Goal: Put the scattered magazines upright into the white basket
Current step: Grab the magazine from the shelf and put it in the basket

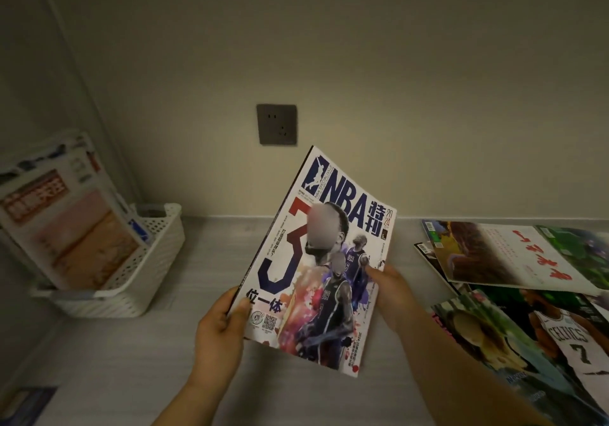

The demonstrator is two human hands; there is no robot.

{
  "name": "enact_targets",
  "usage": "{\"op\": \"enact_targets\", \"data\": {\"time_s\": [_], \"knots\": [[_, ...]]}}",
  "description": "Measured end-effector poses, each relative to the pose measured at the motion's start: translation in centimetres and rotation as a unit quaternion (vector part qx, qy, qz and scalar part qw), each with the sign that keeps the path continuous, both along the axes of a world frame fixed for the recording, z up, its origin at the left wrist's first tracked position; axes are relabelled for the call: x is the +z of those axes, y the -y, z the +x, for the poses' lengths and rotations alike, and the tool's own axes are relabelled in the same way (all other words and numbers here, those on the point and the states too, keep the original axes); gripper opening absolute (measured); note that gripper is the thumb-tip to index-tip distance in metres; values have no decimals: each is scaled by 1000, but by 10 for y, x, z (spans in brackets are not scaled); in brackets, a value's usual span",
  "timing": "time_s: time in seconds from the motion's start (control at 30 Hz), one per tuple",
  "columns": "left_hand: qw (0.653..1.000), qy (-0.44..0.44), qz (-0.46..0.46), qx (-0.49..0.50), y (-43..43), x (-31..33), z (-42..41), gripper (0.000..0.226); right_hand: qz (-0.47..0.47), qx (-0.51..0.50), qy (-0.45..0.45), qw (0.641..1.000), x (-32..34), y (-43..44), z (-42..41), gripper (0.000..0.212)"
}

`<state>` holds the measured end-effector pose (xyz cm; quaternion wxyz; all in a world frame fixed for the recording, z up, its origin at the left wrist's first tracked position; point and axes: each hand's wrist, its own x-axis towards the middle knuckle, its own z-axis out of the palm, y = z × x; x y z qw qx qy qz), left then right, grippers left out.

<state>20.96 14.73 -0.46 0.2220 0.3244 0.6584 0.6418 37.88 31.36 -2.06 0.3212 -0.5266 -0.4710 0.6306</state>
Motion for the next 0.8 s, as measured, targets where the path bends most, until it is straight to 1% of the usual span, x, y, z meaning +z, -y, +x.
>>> {"op": "enact_targets", "data": {"time_s": [0.13, 0.2, 0.27, 0.37, 0.43, 0.53, 0.6, 0.8], "knots": [[999, 40, -11, 15, 19, 5, -32, 30, 41, 31, -30, 998, 21, 8, -33, 14], [999, 43, -22, 23, 29, 7, -52, 23, 68, 46, -48, 995, 33, 14, -56, 13], [998, 37, -47, 10, 40, 10, -71, 21, 90, 55, -68, 992, 46, 23, -80, 14], [995, 51, -78, -32, 53, 19, -100, 26, 102, 64, -95, 988, 64, 35, -116, 18], [995, 49, -87, -27, 62, 25, -120, 20, 116, 82, -90, 986, 76, 44, -138, 22], [996, 24, -79, 16, 73, 36, -148, 12, 143, 113, -99, 978, 91, 57, -173, 18], [997, -3, -68, 45, 80, 45, -165, 12, 156, 130, -103, 974, 101, 65, -197, 18], [988, -121, -23, 91, 101, 72, -212, 25, 203, 146, -126, 960, 138, 72, -263, 13]]}}
